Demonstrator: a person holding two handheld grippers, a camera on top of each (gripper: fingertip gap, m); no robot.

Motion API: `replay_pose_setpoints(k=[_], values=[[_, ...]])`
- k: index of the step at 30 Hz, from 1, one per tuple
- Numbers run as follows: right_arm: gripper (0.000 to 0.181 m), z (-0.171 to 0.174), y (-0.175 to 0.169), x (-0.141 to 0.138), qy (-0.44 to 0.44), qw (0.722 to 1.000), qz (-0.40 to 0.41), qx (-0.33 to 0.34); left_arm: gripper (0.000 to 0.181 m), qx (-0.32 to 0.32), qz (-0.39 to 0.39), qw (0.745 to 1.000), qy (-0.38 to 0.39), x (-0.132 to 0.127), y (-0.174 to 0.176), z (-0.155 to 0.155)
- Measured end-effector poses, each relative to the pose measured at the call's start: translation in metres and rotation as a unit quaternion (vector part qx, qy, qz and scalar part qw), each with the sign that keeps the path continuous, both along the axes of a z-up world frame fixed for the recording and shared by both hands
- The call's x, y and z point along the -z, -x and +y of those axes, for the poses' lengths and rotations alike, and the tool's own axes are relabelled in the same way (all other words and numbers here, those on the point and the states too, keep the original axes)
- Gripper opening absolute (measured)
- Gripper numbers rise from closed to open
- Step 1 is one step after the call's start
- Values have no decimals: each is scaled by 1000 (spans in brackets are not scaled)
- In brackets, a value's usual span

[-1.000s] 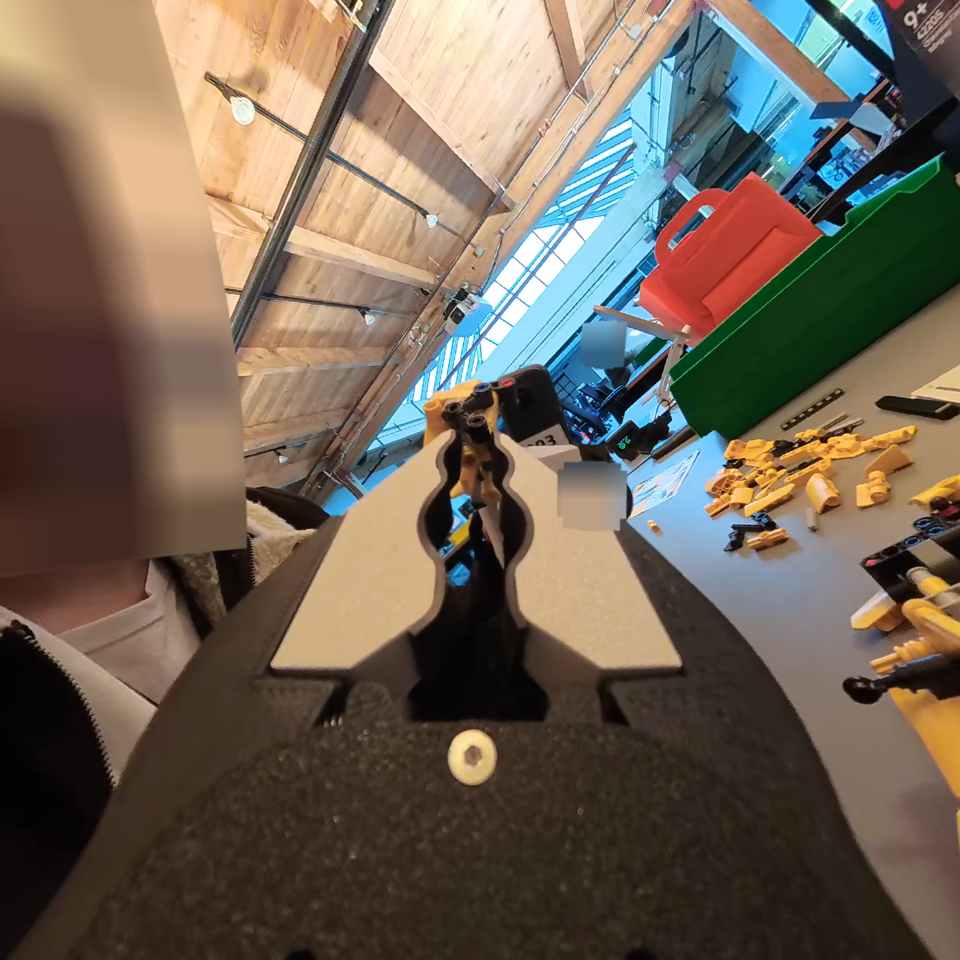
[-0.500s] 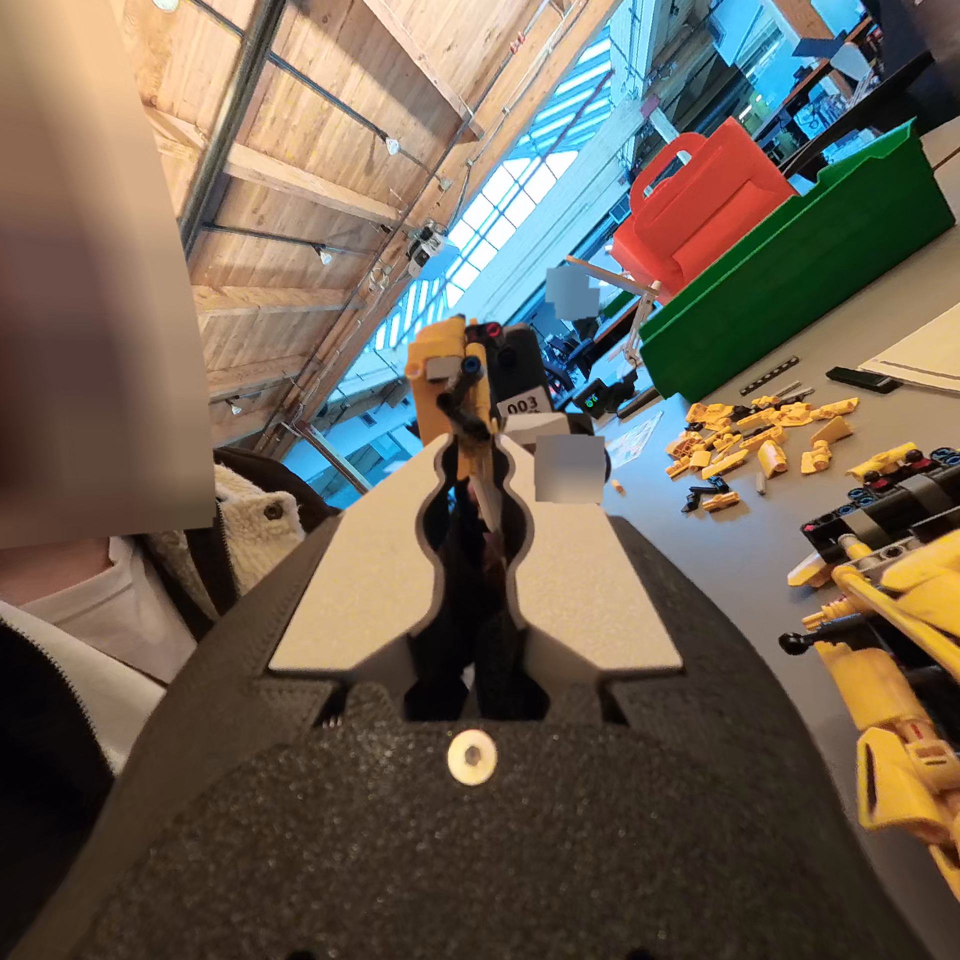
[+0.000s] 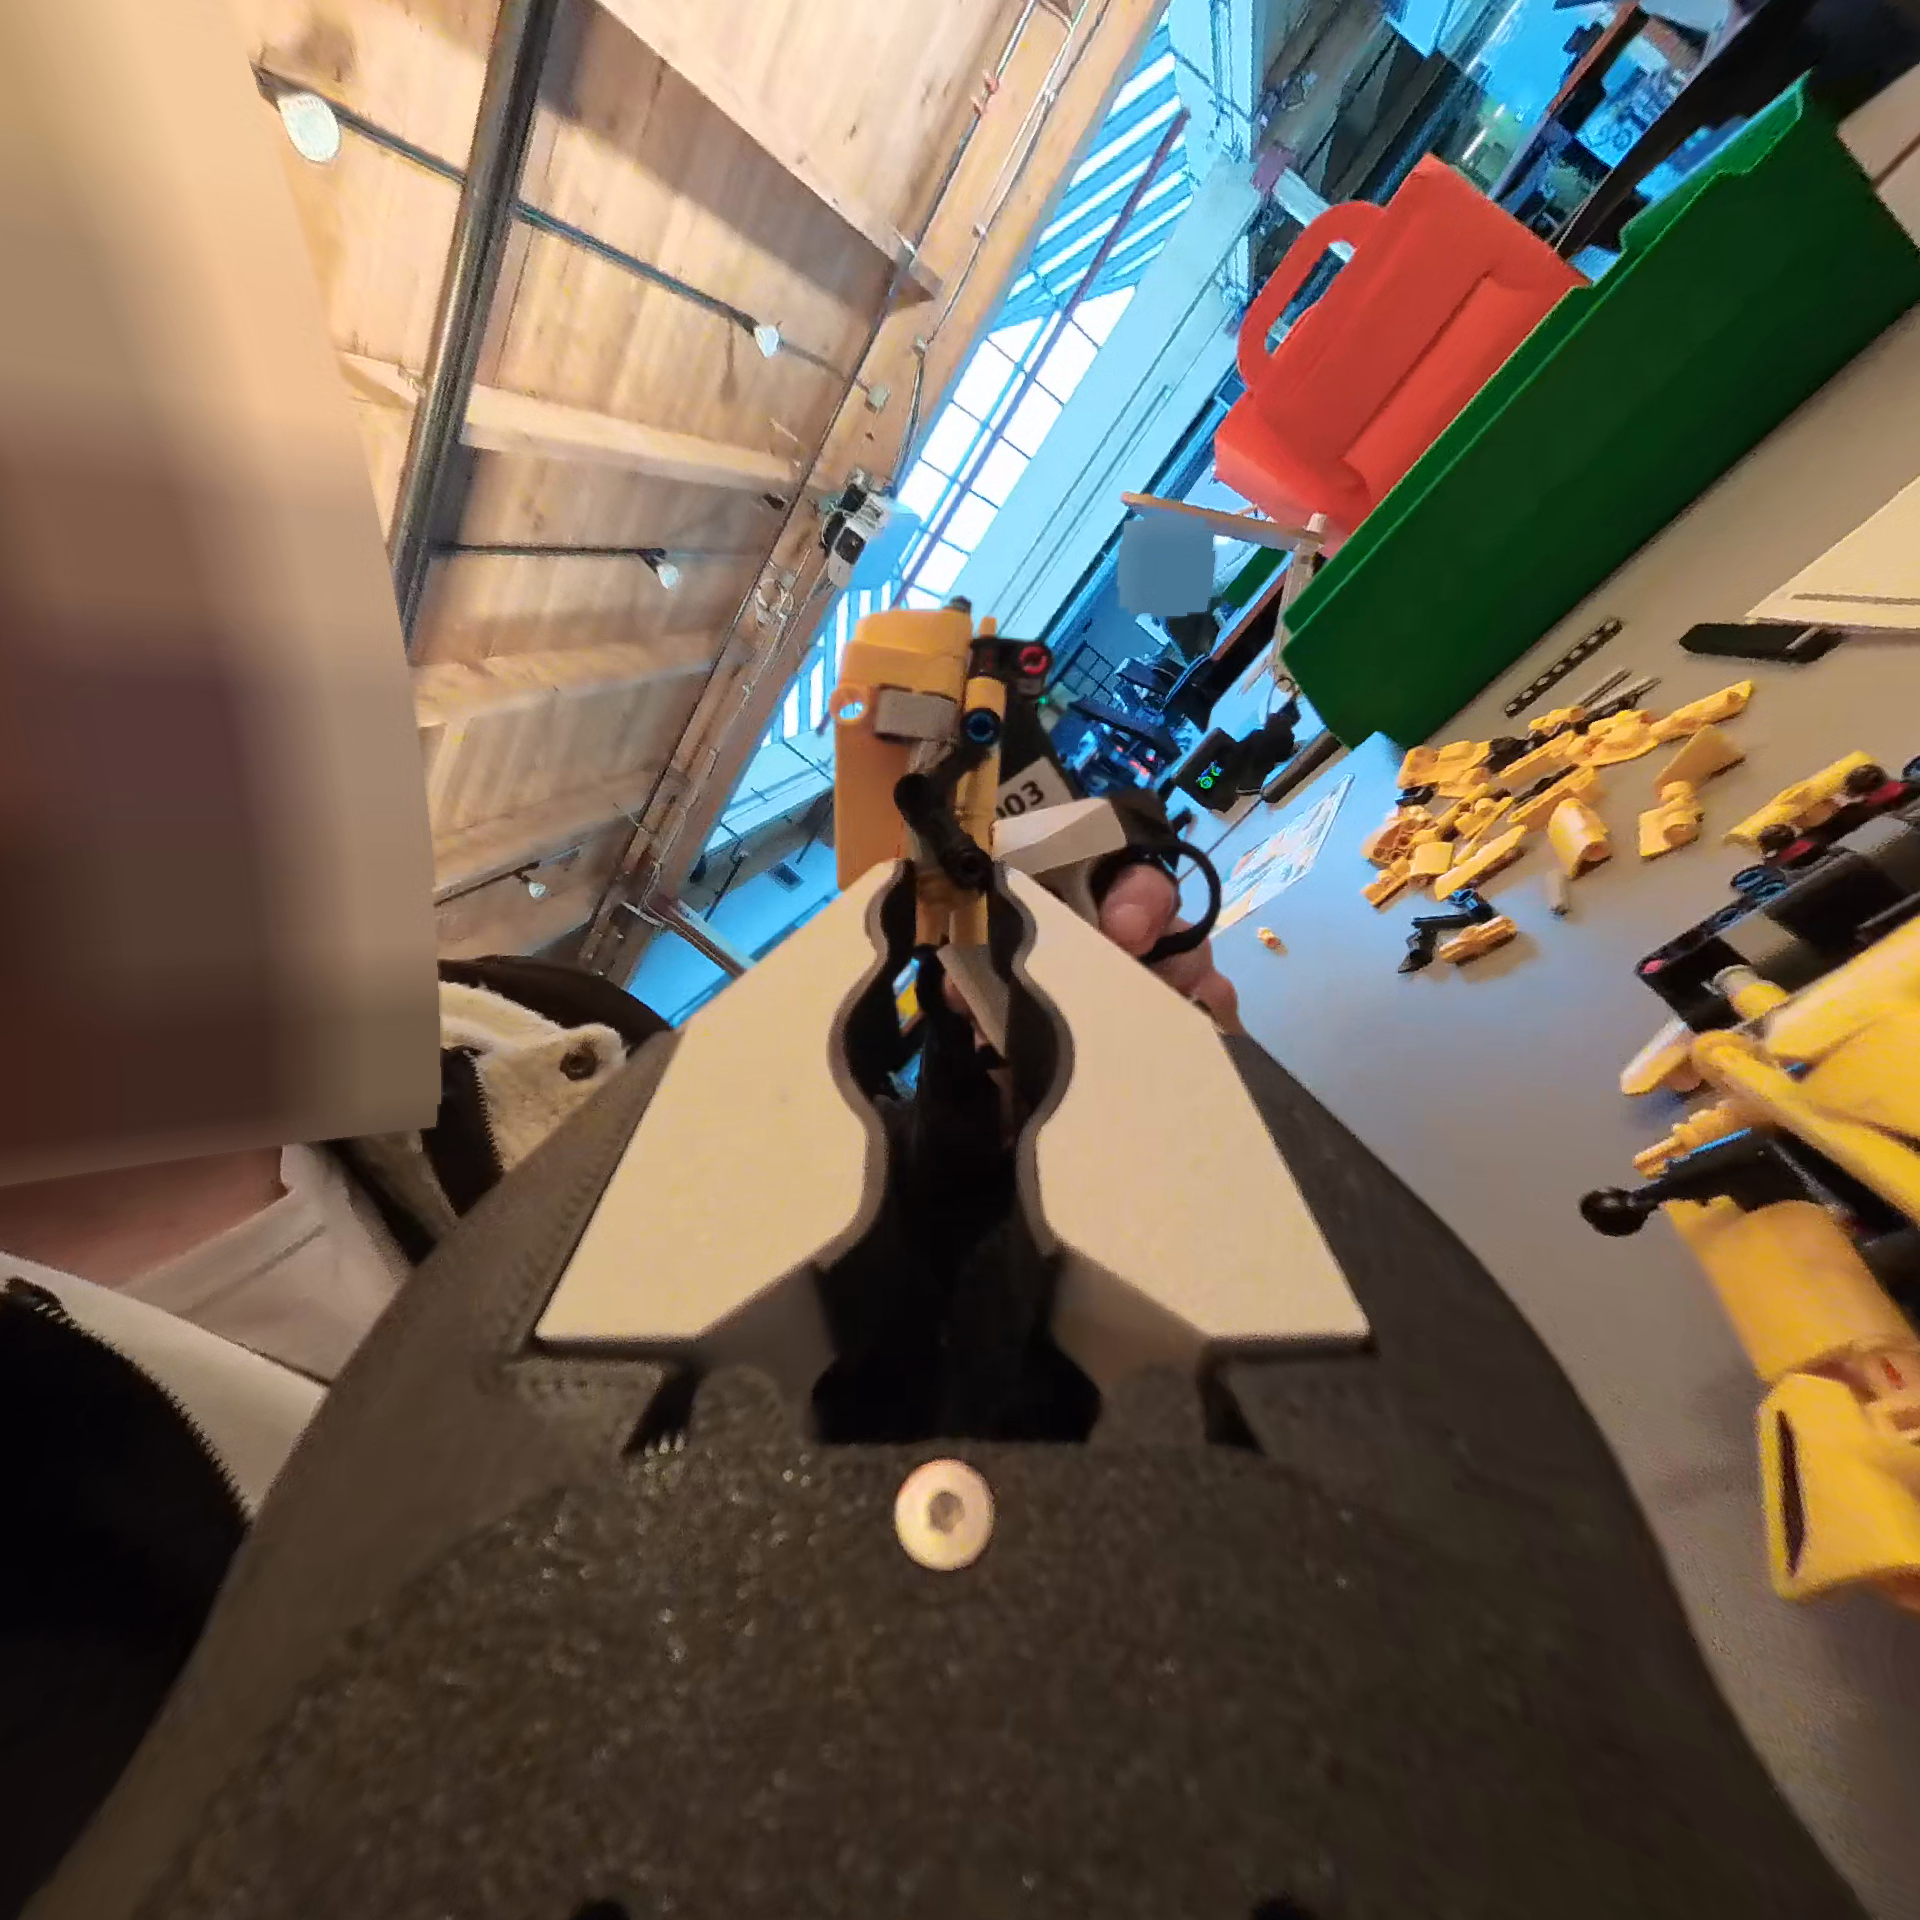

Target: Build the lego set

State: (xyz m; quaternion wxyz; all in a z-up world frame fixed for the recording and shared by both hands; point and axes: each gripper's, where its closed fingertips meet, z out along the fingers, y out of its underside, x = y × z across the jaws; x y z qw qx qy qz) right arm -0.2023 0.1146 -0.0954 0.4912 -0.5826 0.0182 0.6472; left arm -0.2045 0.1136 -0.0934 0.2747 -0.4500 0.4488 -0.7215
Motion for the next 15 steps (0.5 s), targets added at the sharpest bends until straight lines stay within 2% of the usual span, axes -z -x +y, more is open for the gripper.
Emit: replay_pose_setpoints(k=[5, 15], values=[[13, -2, -1, -6, -5, 1000, 25, -7, 6, -12, -14, 999, -41, -2, 0, -6], [13, -4, -2, -14, -9, 997, 73, -29, 7, 14, -23, 1000, 8, -10, 1, -8]])
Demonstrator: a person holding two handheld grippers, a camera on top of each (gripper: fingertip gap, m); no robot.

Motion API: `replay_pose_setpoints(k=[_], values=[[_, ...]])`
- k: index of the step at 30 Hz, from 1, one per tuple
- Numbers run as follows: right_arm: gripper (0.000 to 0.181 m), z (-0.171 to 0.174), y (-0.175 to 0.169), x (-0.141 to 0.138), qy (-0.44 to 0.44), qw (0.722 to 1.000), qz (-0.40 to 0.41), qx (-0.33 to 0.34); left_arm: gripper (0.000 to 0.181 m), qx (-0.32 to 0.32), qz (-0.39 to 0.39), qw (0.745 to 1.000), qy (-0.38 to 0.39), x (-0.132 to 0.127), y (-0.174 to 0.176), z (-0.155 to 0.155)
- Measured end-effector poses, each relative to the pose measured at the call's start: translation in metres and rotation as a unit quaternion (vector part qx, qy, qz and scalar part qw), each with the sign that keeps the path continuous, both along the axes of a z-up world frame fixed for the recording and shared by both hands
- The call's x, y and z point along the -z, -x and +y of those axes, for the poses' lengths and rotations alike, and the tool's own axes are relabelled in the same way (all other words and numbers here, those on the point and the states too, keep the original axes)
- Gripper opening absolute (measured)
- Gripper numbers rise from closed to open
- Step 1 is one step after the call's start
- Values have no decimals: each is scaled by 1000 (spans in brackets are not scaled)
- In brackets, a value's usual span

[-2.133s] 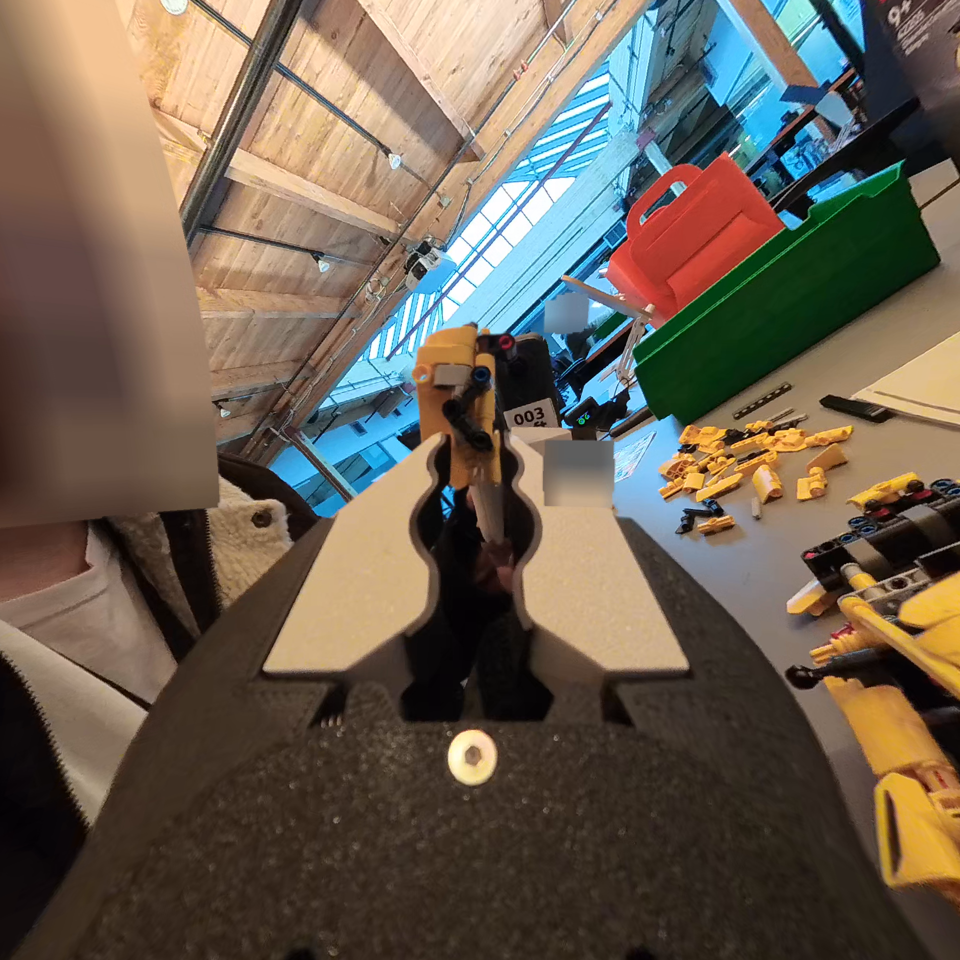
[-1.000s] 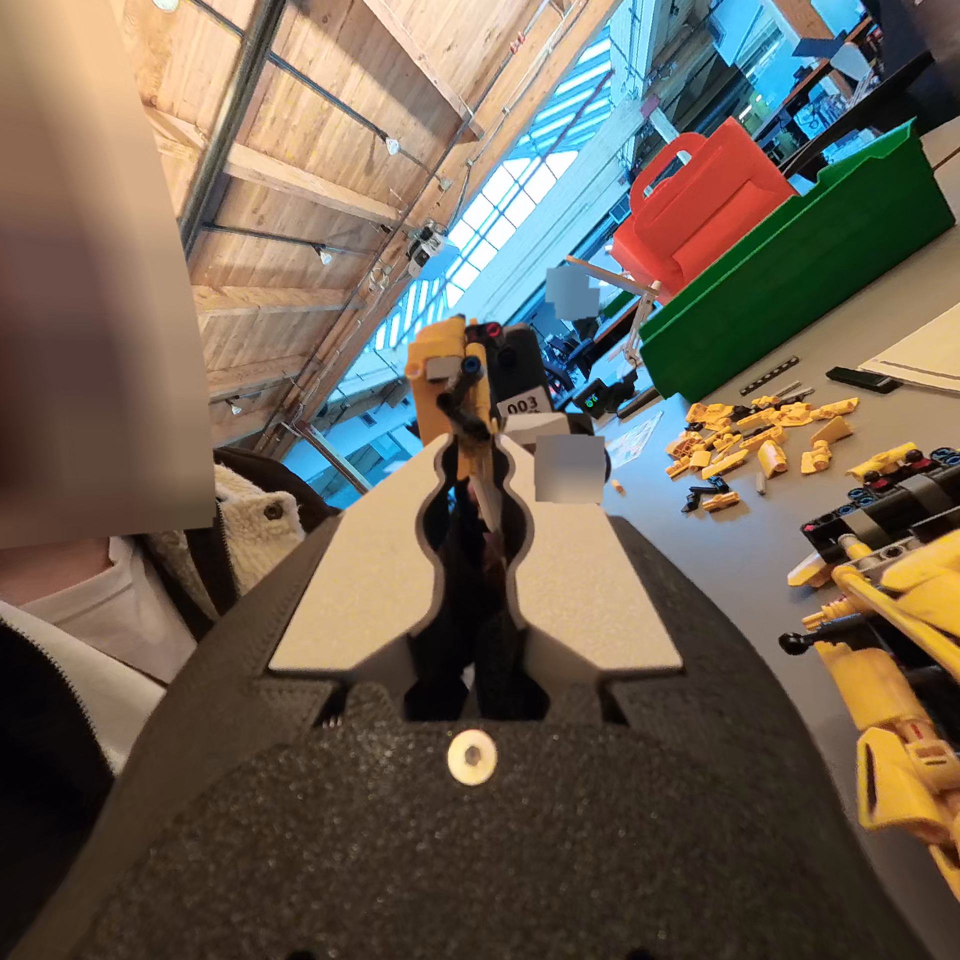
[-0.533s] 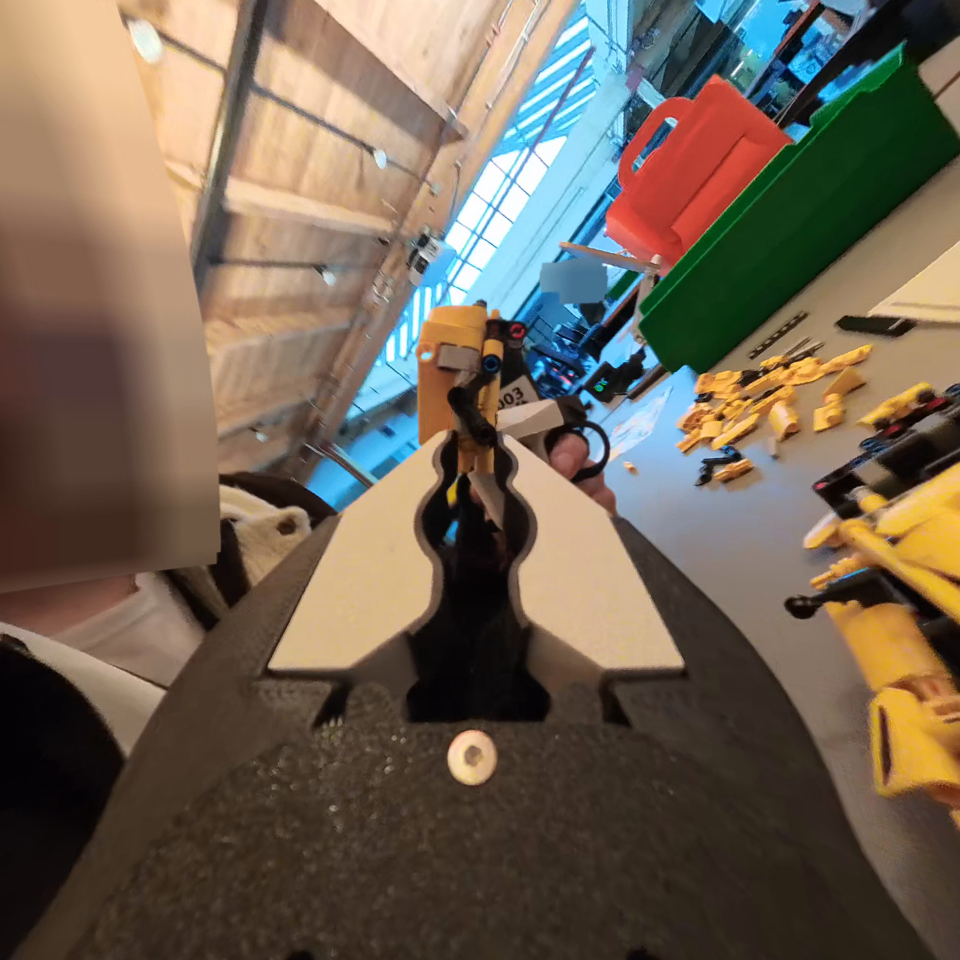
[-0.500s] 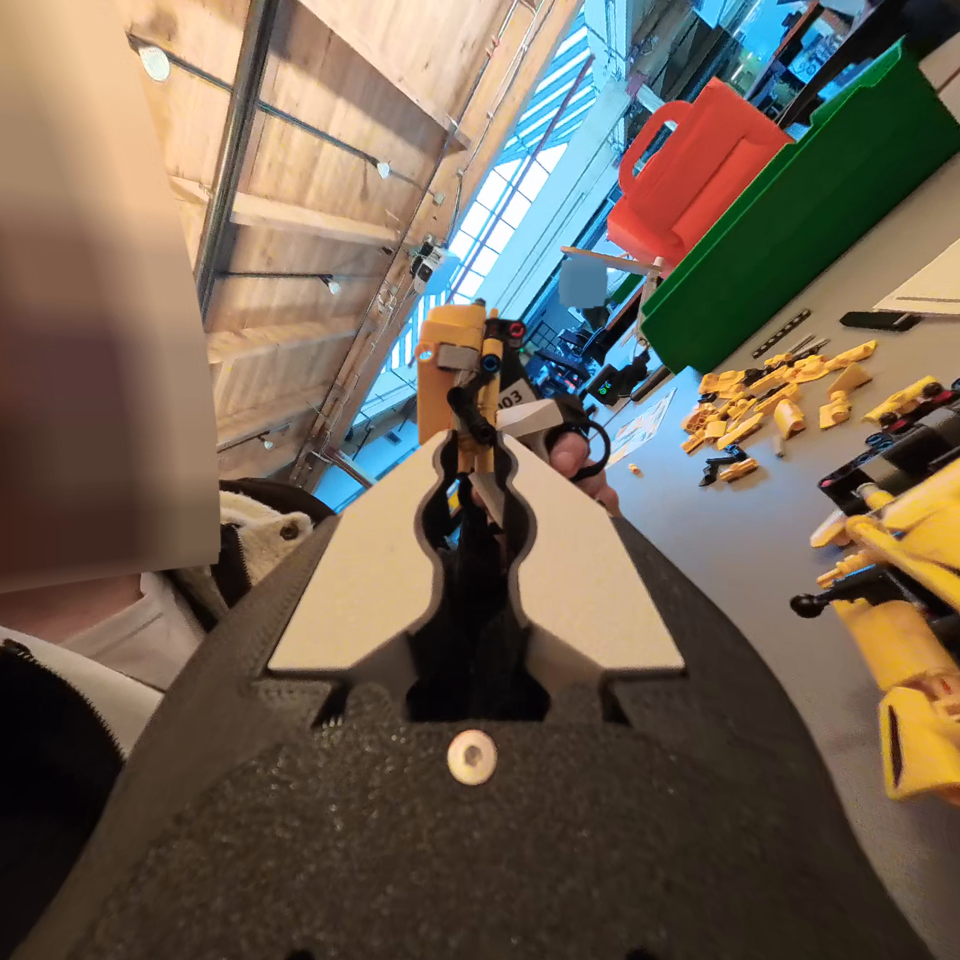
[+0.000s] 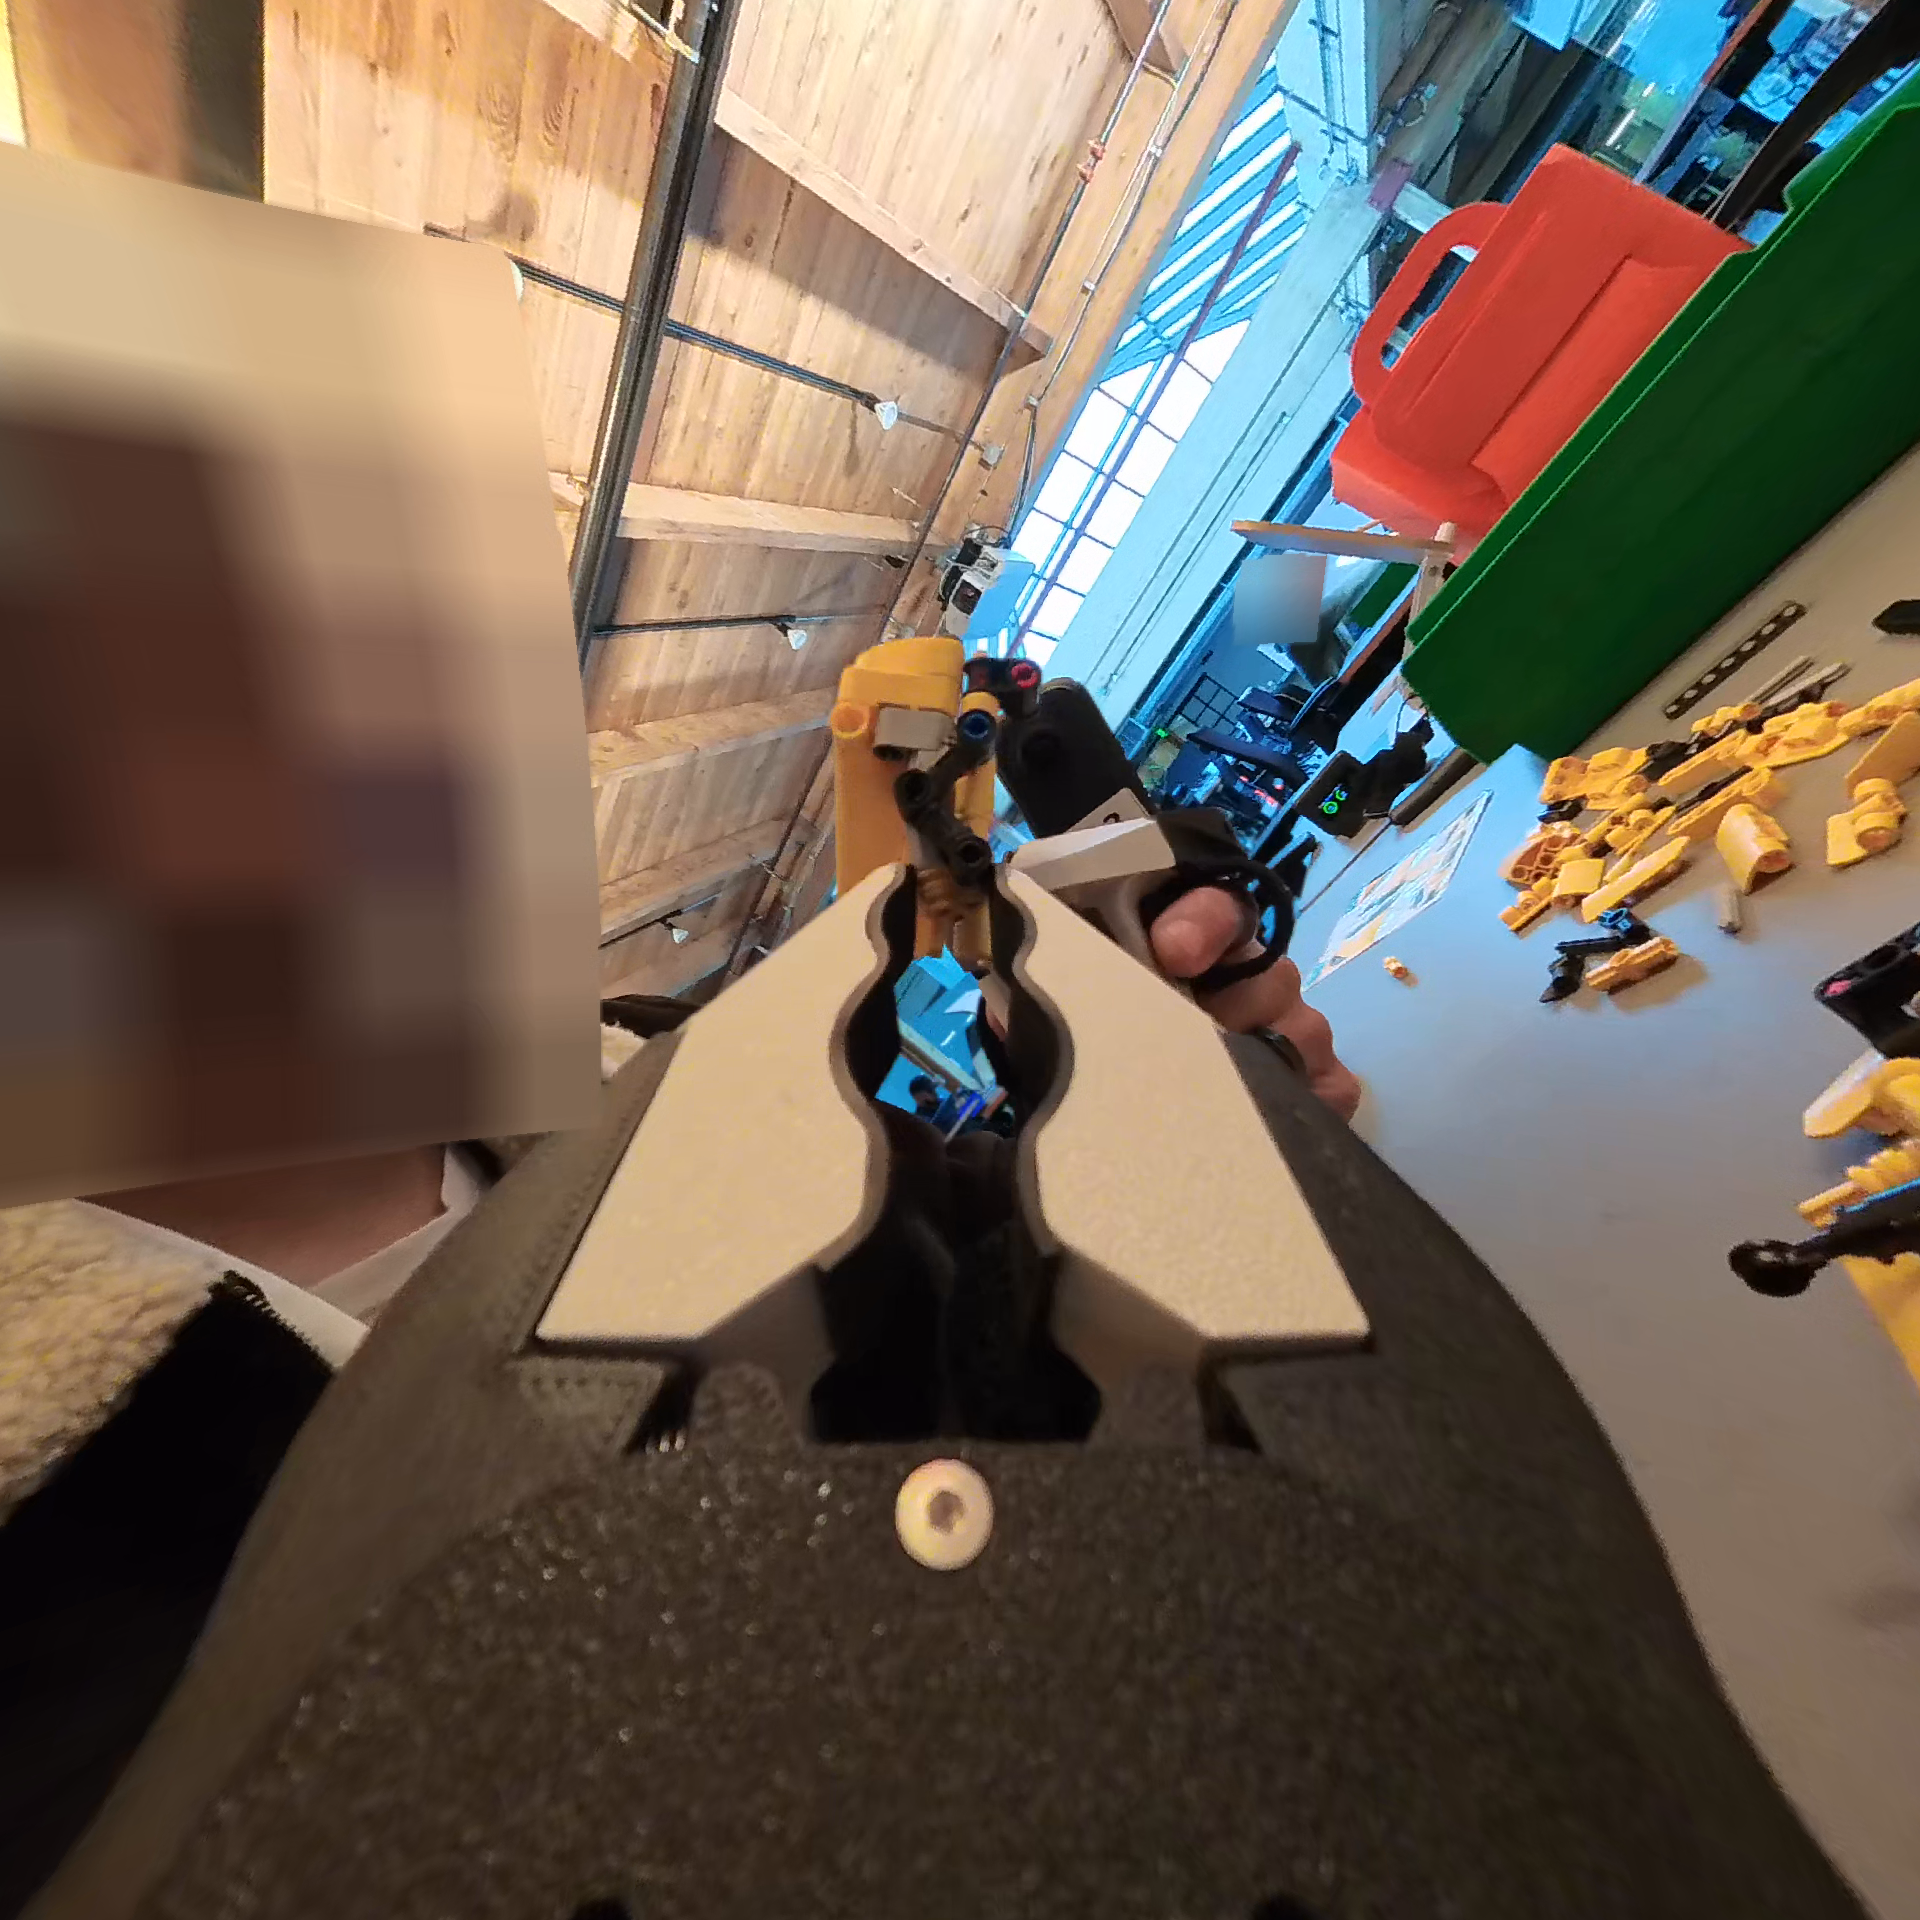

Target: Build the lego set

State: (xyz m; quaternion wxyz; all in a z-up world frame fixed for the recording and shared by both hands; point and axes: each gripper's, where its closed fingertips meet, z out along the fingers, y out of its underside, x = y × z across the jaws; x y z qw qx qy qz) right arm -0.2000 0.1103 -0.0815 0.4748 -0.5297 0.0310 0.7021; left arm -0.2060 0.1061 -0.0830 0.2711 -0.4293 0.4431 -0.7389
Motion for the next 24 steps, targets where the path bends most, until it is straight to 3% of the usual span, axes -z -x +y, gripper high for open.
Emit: replay_pose_setpoints(k=[9, 12, 14, 16, 18, 21, 24], values=[[13, -1, -3, -3, -13, 1000, -9, 12, 14, 1, 0, 1000, 10, 0, 1, 2], [12, -1, -2, -2, -41, 993, -98, 54, 28, 6, 1, 1000, 30, -1, 4, 6], [13, 0, -1, 3, -70, 970, -209, 103, 35, 8, 1, 999, 43, -1, 7, 9], [13, 2, -2, 7, -107, 926, -323, 162, 42, -5, -2, 999, 40, -2, 8, 11], [13, 2, -2, 10, -151, 865, -428, 211, 48, -17, 10, 999, 32, 3, 6, 11], [13, 2, -3, 17, -206, 750, -571, 261, 48, -29, 27, 999, 32, 9, 4, 15], [12, 2, -8, 17, -258, 633, -664, 303, 46, -25, 52, 998, 23, 19, 4, 15]])
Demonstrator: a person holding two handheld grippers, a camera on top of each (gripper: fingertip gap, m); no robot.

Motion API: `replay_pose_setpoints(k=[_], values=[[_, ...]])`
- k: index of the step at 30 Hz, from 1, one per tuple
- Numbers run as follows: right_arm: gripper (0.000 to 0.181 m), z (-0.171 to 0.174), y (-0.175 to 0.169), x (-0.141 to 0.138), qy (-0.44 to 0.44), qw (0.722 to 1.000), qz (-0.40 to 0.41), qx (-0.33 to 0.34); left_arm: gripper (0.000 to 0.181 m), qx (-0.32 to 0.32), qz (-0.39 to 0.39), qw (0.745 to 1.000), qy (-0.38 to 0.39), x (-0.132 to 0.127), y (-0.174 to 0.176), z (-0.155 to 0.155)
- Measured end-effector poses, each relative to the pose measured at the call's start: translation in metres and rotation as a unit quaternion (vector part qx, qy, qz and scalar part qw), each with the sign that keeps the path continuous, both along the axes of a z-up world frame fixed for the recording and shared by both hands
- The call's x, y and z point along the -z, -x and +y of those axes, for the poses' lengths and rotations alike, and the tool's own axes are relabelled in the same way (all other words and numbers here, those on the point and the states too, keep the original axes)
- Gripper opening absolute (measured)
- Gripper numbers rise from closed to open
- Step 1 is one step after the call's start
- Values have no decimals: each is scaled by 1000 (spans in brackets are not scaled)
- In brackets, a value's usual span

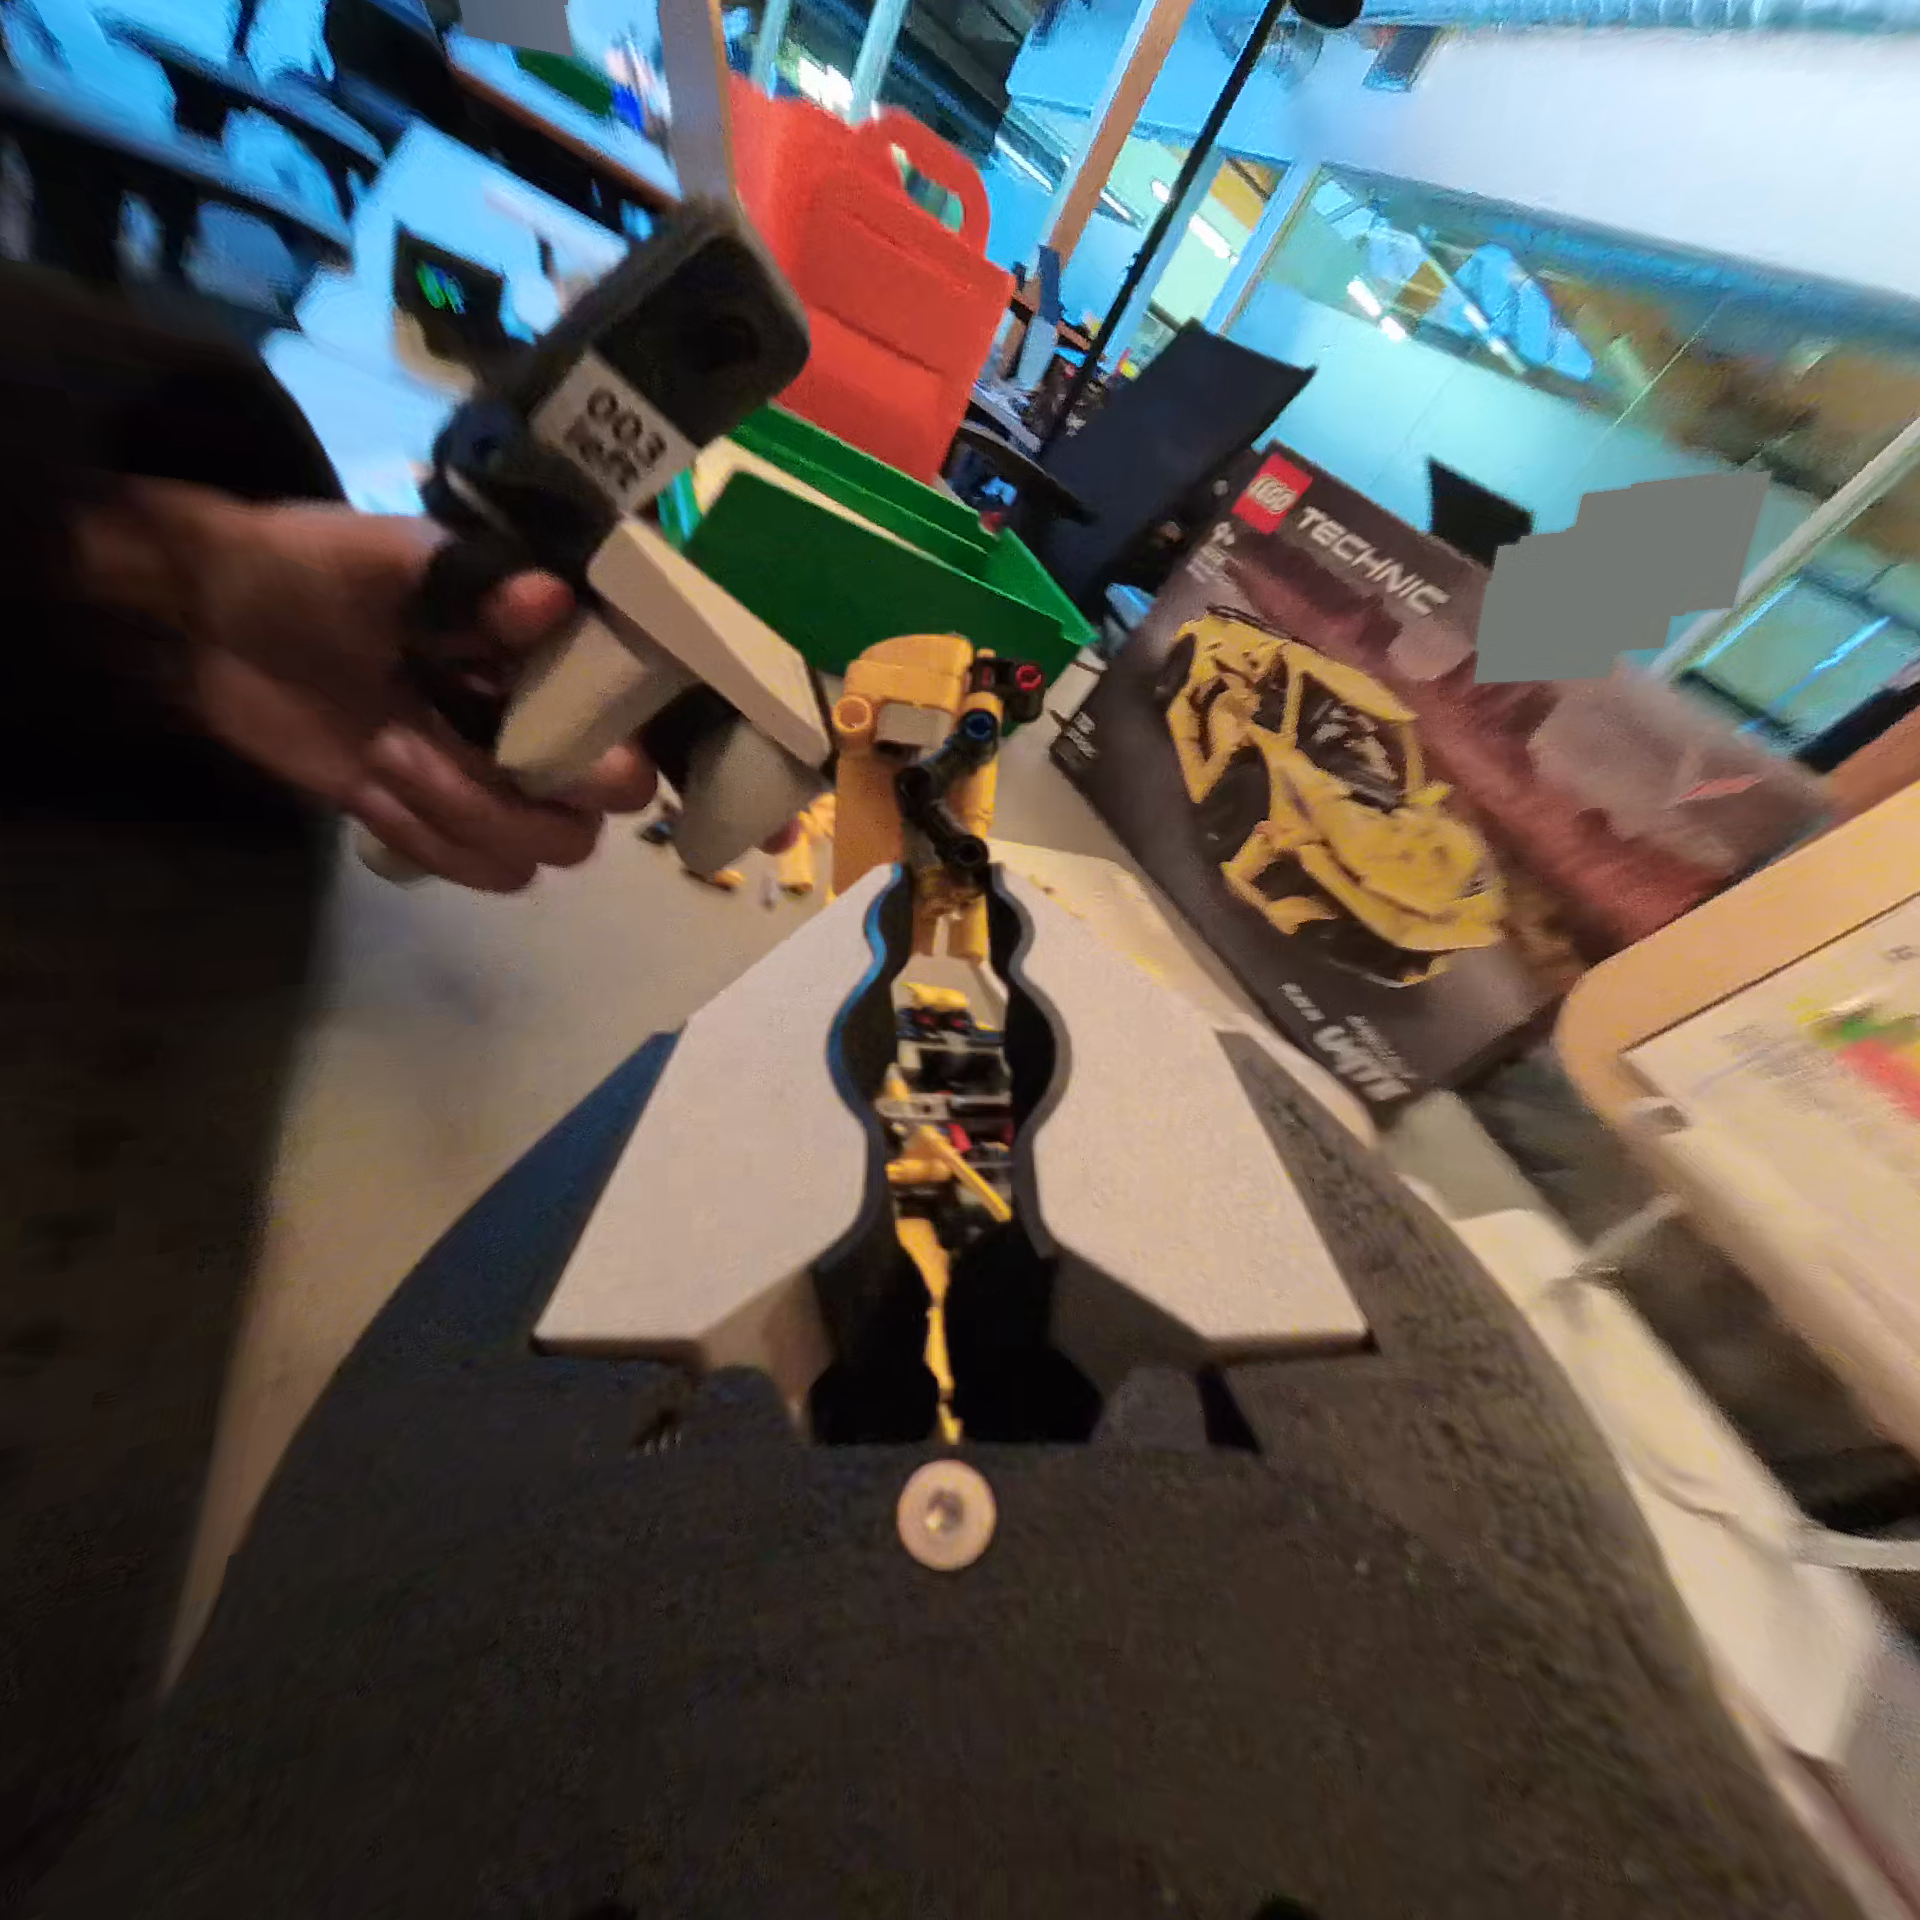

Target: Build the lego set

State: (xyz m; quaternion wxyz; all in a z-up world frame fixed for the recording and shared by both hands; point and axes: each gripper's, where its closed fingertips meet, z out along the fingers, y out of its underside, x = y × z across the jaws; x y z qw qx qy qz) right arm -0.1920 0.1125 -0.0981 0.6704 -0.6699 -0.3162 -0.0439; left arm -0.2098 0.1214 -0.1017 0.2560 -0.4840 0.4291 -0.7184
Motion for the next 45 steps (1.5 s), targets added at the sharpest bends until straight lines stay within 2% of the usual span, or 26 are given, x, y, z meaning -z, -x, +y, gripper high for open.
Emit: replay_pose_setpoints(k=[2, 9, 10, 14, 16, 23, 25, 27, 29, 30, 32, 34, 36, 40, 45], values=[[13, 0, -1, 2, -13, 998, -55, 18, 38, 4, 9, 1000, -10, 4, 2, -1], [13, 4, 3, 16, -34, 981, -184, 51, 38, 15, 1, 1000, 16, 1, 8, 5], [13, 4, 5, 16, -39, 979, -195, 51, 38, 18, 3, 1000, 16, 1, 8, 5], [12, 1, 14, 17, -48, 979, -198, 27, 16, 30, -2, 1000, -1, 1, 11, 0], [13, 0, 16, 17, -47, 981, -189, 21, 16, 33, -2, 999, -11, 2, 13, -1], [18, -12, 29, 10, -72, 993, -93, 0, 16, 48, -29, 995, -79, -5, 24, -10], [49, -16, 36, 7, -44, 998, -30, -32, 16, 41, -45, 993, -103, -8, 28, -9], [66, -18, 33, -1, -8, 995, 70, -66, 16, 41, -51, 990, -127, -8, 33, -8], [60, -19, 27, -3, 50, 979, 169, -106, 16, 49, -67, 987, -140, -11, 39, -10], [67, -16, 23, 0, 91, 963, 224, -117, 16, 57, -78, 986, -139, -14, 42, -12], [68, -24, 33, 3, 163, 915, 312, -197, 16, 75, -94, 985, -127, -18, 47, -17], [70, -28, 40, -3, 187, 881, 359, -245, 16, 88, -105, 984, -117, -22, 48, -22], [61, -28, 46, -7, 177, 879, 363, -252, 16, 96, -112, 983, -106, -24, 48, -26], [45, -27, 49, -6, 151, 899, 335, -240, 16, 104, -112, 983, -102, -24, 46, -32], [38, -29, 49, -7, 145, 902, 326, -242, 16, 104, -105, 983, -107, -21, 44, -34]])
